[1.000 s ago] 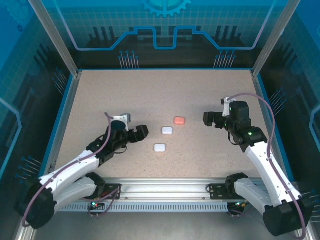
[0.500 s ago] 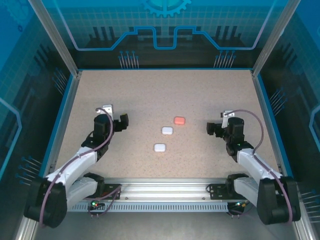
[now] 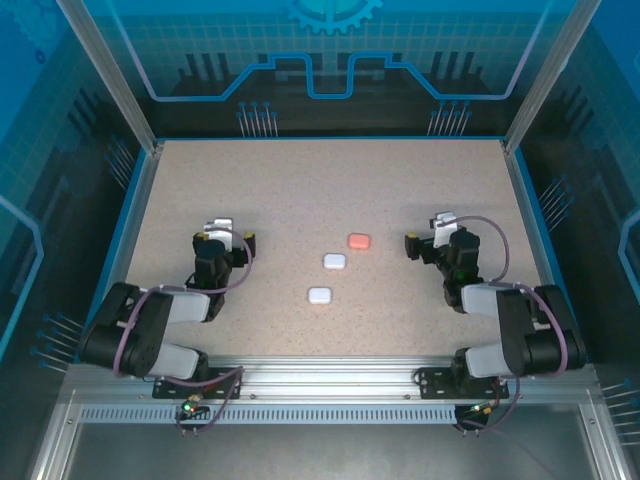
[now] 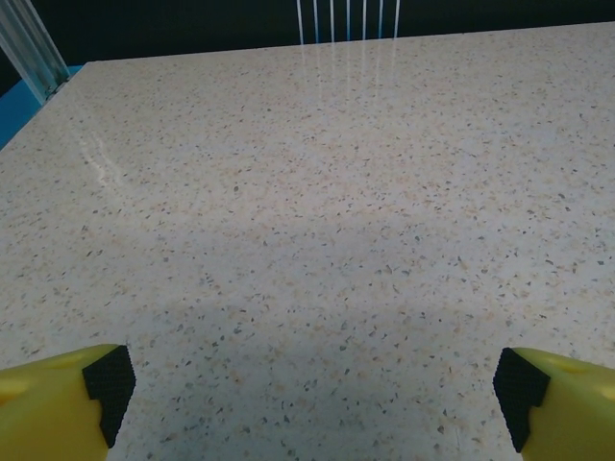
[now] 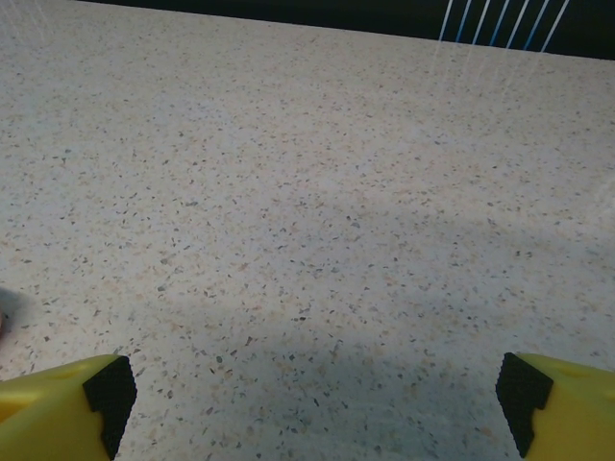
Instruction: Insert the wireless bluetooth earbuds into the charging case
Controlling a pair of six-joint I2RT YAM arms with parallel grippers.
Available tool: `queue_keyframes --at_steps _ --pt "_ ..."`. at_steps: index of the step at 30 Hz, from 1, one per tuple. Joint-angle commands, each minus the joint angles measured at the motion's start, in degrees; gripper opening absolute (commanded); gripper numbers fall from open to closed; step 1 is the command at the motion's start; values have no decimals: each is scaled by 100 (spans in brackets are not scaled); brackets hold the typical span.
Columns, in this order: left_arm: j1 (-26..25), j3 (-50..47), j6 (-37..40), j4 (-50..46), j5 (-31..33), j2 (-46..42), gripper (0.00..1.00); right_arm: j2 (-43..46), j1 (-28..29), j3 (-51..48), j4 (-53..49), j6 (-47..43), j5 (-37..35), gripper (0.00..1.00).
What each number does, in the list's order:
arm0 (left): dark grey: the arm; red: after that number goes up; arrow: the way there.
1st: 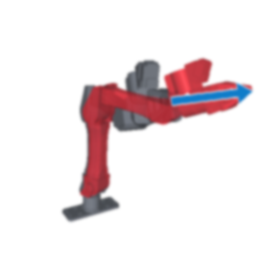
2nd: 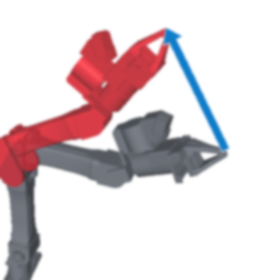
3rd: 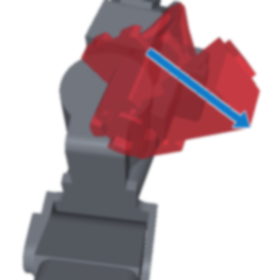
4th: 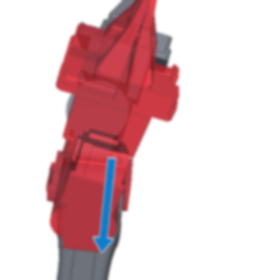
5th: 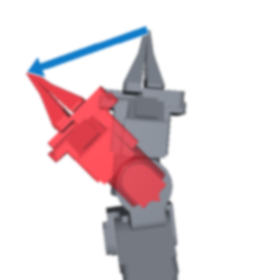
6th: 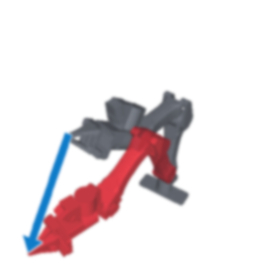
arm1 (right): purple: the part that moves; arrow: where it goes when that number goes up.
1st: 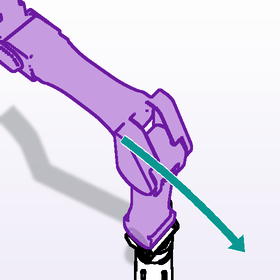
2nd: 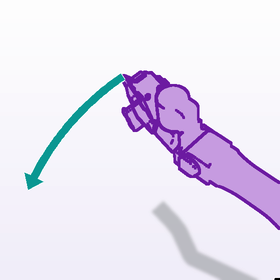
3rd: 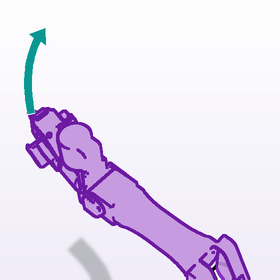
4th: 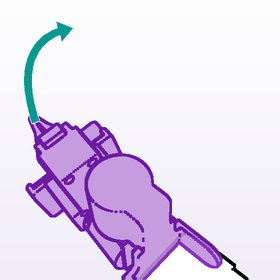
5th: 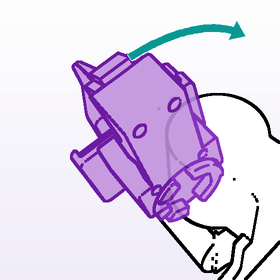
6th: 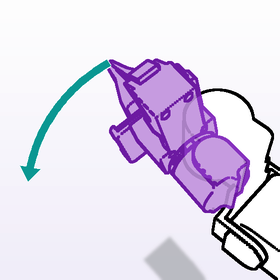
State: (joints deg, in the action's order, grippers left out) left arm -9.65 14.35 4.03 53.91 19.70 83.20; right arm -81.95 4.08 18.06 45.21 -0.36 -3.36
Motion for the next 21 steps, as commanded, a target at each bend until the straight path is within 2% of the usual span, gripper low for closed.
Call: queue_keyframes --at_steps 1,4,5,7,10,12,21 --pt "95 -184 288 1820 -307 506 99 -312 -6 205 559 -129 71 100" --pt "257 -166 61 1861 -404 709 99 -421 -56 707 -298 -30 7 100" --pt "287 -2 122 1769 -423 838 99 -421 -143 636 -145 30 101 100" --pt "408 293 -77 729 -641 578 99 -422 -124 648 -164 36 71 100" --pt "760 722 -366 -55 -1035 557 99 -418 -102 658 -184 13 13 100" --pt "921 725 -508 -83 -1217 557 99 -420 -79 655 -186 5 -16 100" --pt "922 714 -496 -57 -1215 557 99 -429 -62 663 -196 -10 -31 100"
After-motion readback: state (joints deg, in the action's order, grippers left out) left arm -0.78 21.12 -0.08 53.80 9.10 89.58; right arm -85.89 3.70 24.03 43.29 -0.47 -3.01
